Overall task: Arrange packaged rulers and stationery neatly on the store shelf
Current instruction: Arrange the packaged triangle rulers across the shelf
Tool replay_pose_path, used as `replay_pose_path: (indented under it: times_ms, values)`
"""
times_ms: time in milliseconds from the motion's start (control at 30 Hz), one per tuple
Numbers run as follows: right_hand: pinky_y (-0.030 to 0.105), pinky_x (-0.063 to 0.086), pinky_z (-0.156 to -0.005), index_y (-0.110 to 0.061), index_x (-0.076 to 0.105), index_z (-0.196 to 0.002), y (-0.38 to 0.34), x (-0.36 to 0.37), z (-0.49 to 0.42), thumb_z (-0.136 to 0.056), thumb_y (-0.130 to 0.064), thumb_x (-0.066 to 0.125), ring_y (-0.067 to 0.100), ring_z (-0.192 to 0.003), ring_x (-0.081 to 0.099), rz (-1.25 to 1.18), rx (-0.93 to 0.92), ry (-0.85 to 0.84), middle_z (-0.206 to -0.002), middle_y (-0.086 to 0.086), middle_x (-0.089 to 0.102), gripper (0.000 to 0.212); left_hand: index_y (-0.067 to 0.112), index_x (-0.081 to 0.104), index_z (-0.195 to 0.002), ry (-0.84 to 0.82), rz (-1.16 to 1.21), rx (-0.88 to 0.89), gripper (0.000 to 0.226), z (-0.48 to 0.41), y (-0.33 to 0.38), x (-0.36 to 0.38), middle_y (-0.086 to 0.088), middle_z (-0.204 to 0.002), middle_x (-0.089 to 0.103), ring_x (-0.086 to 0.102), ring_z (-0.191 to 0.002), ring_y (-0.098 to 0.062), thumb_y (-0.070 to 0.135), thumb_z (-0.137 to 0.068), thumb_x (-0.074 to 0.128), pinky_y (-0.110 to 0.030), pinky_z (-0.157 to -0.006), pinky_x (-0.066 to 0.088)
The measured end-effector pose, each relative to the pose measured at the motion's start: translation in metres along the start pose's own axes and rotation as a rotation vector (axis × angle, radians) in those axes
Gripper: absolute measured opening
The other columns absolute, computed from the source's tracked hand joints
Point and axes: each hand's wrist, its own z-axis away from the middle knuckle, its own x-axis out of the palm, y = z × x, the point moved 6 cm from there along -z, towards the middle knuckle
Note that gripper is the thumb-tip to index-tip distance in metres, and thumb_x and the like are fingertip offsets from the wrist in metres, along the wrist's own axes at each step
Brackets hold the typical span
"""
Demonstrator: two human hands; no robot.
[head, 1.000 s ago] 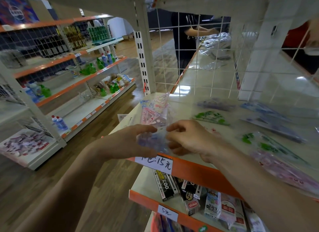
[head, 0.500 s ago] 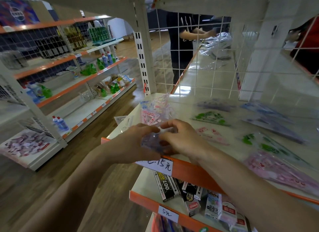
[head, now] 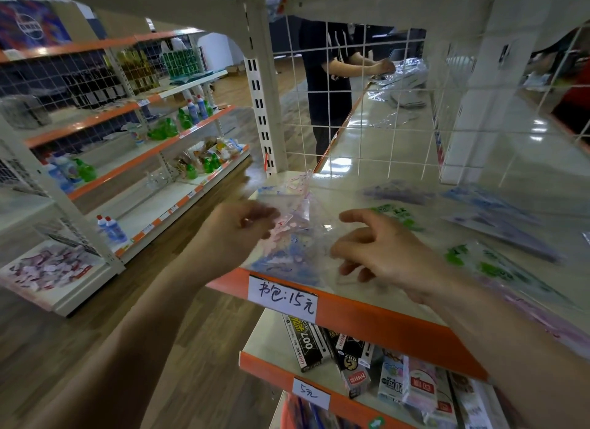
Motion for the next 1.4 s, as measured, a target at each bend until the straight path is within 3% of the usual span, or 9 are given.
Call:
replay_pose_path:
  times_ms: [367, 567, 667, 867, 1000, 1133, 1233, 1300, 1400]
  values:
    - [0.019, 0.050, -0.060, -0.017, 0.067, -0.101, 0.003, -0.063, 0.022, -0.093, -0.010, 0.055, 0.009, -0.072, 0.065, -0.156, -0.099, 0.251, -0.087, 0.001, 0.072, 0.016, 0.007, 0.063, -0.102, -0.220, 0.846, -0.196, 0.022, -0.023, 0.035, 0.075, -0.012, -0.078, 0.068, 0.058, -0.058, -0.019, 0.017, -0.098, 0.044, -0.028, -0.052, 0.044]
    - [0.004, 0.043, -0.068, -0.018, 0.073, -0.090, 0.014, -0.102, 0.036, -0.090, -0.007, 0.060, -0.012, -0.078, 0.056, 0.155, -0.362, 0.675, -0.092, -0.023, 0.059, 0.017, 0.007, 0.061, -0.104, -0.384, 1.047, -0.273, 0.029, -0.022, 0.058, 0.124, -0.009, -0.071, 0.061, 0.051, -0.052, -0.016, 0.026, -0.100, 0.039, -0.024, -0.046, 0.042]
    - [0.001, 0.039, -0.082, -0.014, 0.074, -0.093, 0.020, -0.096, 0.041, -0.086, -0.002, 0.063, -0.001, -0.098, 0.055, 0.369, -0.537, 0.794, -0.113, -0.004, 0.057, 0.018, 0.007, 0.064, -0.100, -0.418, 1.065, -0.268, 0.027, -0.015, 0.068, 0.143, -0.010, -0.074, 0.067, 0.049, -0.052, -0.019, 0.029, -0.089, 0.052, -0.023, -0.043, 0.042]
    - [0.038, 0.044, -0.096, -0.018, 0.072, -0.100, 0.013, -0.081, 0.043, -0.079, -0.017, 0.058, 0.029, -0.118, 0.049, 0.722, -0.610, 0.769, -0.127, 0.011, 0.053, 0.026, 0.008, 0.060, -0.107, -0.448, 1.067, -0.147, 0.020, -0.010, 0.076, 0.152, -0.005, -0.071, 0.067, 0.051, -0.049, -0.013, 0.009, -0.090, 0.052, -0.021, -0.043, 0.039]
    - [0.040, 0.046, -0.078, -0.020, 0.073, -0.098, 0.005, -0.061, 0.047, -0.075, -0.024, 0.064, 0.025, -0.101, 0.046, 1.086, -0.675, 0.800, -0.104, 0.008, 0.062, 0.025, 0.008, 0.060, -0.106, -0.454, 1.136, -0.146, 0.028, -0.006, 0.070, 0.150, -0.005, -0.071, 0.060, 0.048, -0.051, -0.012, 0.026, -0.089, 0.047, -0.021, -0.043, 0.036]
    - [0.034, 0.052, -0.066, -0.014, 0.072, -0.092, 0.005, -0.072, 0.053, -0.085, -0.022, 0.050, 0.020, -0.081, 0.059, 0.848, -0.654, 0.830, -0.092, 0.004, 0.061, 0.024, 0.012, 0.063, -0.105, -0.387, 1.248, -0.212, 0.035, -0.012, 0.059, 0.151, -0.003, -0.085, 0.064, 0.048, -0.051, -0.010, 0.033, -0.083, 0.046, -0.019, -0.040, 0.035]
    - [0.018, 0.052, -0.072, -0.012, 0.068, -0.091, 0.008, -0.086, 0.058, -0.088, -0.013, 0.059, 0.008, -0.079, 0.063, 0.376, -0.600, 0.790, -0.091, -0.001, 0.064, 0.010, 0.013, 0.063, -0.108, -0.348, 1.164, -0.154, 0.027, -0.013, 0.060, 0.151, -0.004, -0.091, 0.067, 0.047, -0.052, -0.010, 0.023, -0.085, 0.053, -0.019, -0.039, 0.034]
    - [0.019, 0.054, -0.076, -0.017, 0.068, -0.088, 0.016, -0.088, 0.053, -0.088, -0.008, 0.063, 0.009, -0.081, 0.067, -0.029, -0.426, 0.598, -0.087, -0.002, 0.069, 0.009, 0.010, 0.065, -0.107, -0.366, 1.037, -0.057, 0.028, -0.010, 0.066, 0.149, -0.007, -0.087, 0.065, 0.045, -0.054, -0.012, 0.021, -0.082, 0.059, -0.019, -0.040, 0.034]
    - [0.021, 0.055, -0.076, -0.017, 0.069, -0.087, 0.014, -0.078, 0.054, -0.089, -0.008, 0.062, 0.011, -0.081, 0.067, -0.101, -0.308, 0.358, -0.084, 0.002, 0.070, 0.012, 0.002, 0.066, -0.098, -0.366, 0.884, 0.028, 0.031, -0.005, 0.072, 0.147, -0.006, -0.069, 0.057, 0.036, -0.052, -0.014, 0.024, -0.077, 0.063, -0.022, -0.042, 0.028]
